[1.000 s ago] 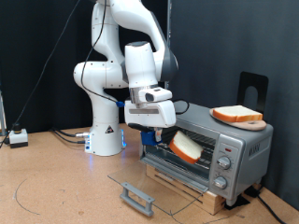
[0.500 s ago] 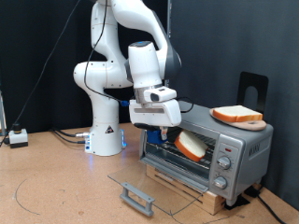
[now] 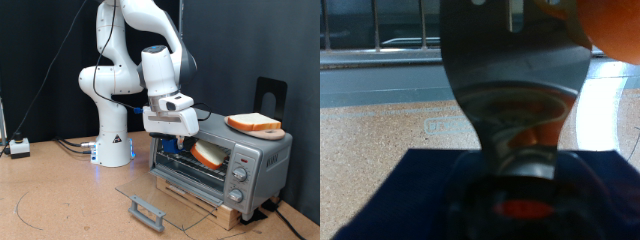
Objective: Make a piece of toast with the oven
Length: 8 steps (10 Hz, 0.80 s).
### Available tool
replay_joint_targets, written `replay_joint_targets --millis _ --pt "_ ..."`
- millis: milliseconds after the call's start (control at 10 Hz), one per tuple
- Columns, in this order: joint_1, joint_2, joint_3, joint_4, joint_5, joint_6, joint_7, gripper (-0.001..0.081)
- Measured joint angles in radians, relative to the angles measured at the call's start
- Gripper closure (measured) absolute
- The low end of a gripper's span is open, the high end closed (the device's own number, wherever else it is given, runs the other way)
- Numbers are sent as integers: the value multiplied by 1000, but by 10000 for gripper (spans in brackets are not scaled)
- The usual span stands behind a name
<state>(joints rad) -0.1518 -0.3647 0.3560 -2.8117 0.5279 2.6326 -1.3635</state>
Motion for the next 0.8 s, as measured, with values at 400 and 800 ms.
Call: replay_joint_targets --millis 400,800 --pt "-80 1 0 -1 -103 0 31 407" --pt "-128 3 -17 -4 -125 -3 5 407"
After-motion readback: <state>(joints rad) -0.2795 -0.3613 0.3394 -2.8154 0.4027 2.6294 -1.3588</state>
